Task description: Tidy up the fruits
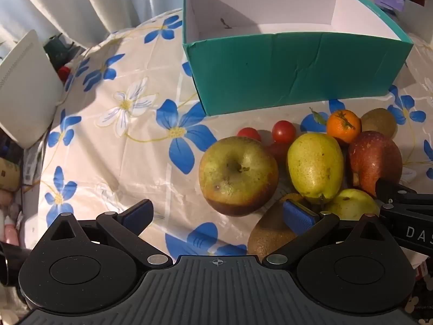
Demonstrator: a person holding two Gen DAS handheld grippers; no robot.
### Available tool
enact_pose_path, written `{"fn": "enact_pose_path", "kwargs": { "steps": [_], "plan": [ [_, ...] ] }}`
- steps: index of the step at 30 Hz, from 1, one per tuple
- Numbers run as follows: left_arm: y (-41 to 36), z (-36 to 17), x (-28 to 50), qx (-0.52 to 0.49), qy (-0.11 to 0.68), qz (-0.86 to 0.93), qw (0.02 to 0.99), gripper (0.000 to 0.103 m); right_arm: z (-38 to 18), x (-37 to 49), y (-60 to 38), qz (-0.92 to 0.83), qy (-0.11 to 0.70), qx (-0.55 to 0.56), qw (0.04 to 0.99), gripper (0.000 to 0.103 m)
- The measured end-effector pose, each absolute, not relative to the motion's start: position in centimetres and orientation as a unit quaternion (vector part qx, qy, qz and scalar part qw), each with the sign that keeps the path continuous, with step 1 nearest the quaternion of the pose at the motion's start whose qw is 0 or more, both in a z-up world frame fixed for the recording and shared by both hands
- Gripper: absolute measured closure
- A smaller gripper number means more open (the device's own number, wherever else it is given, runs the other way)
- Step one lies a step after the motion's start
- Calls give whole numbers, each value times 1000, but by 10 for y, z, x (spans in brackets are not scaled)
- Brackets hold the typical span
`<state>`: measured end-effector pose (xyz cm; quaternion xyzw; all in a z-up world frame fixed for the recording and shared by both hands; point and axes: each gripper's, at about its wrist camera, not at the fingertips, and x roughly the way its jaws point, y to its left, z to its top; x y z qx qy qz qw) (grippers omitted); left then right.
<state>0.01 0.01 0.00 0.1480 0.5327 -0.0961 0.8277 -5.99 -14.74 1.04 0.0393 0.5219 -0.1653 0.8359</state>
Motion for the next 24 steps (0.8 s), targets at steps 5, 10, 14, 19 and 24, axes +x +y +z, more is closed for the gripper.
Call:
{"fn": "enact_pose_path", "kwargs": {
  "steps": [5,10,14,19,24],
  "plan": [
    [0,0,0,149,533,-95,828,0,11,-59,-147,-166,522,38,836,0],
    [0,0,0,149,534,-95,827,0,11,-58,-147,-165,523,38,835,0],
    [0,-1,0,149,535,-96,826,0,11,-58,-148,-164,522,39,836,0],
    [-1,-3,1,149,535,-96,826,0,11,-58,-148,-165,522,39,836,0],
    [0,-3,0,149,536,-96,825,0,11,-57,-149,-164,522,39,836,0]
  ]
}}
